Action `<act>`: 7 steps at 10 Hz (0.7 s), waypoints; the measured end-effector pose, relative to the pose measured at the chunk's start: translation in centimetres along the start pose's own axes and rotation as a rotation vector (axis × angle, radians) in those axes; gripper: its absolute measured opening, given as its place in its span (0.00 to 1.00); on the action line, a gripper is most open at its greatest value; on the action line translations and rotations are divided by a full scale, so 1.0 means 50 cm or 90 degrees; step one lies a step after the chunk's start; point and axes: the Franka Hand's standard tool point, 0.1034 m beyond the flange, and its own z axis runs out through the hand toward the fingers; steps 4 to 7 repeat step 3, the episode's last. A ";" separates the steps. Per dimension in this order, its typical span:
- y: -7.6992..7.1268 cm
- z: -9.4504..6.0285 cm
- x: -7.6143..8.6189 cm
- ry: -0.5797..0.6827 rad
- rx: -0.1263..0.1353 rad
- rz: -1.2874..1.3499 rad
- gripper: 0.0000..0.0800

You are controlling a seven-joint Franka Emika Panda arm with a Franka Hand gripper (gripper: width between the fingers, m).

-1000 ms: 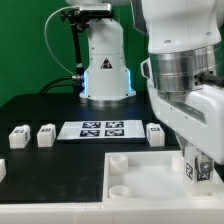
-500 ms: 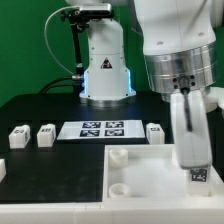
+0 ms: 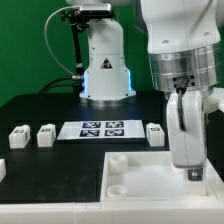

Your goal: Assemble one leg

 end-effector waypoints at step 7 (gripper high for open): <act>0.019 -0.093 -0.049 -0.025 0.019 -0.031 0.81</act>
Offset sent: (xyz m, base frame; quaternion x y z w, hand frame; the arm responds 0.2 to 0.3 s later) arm 0.0000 0.0000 0.0000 0.0000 0.0000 0.0000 1.0000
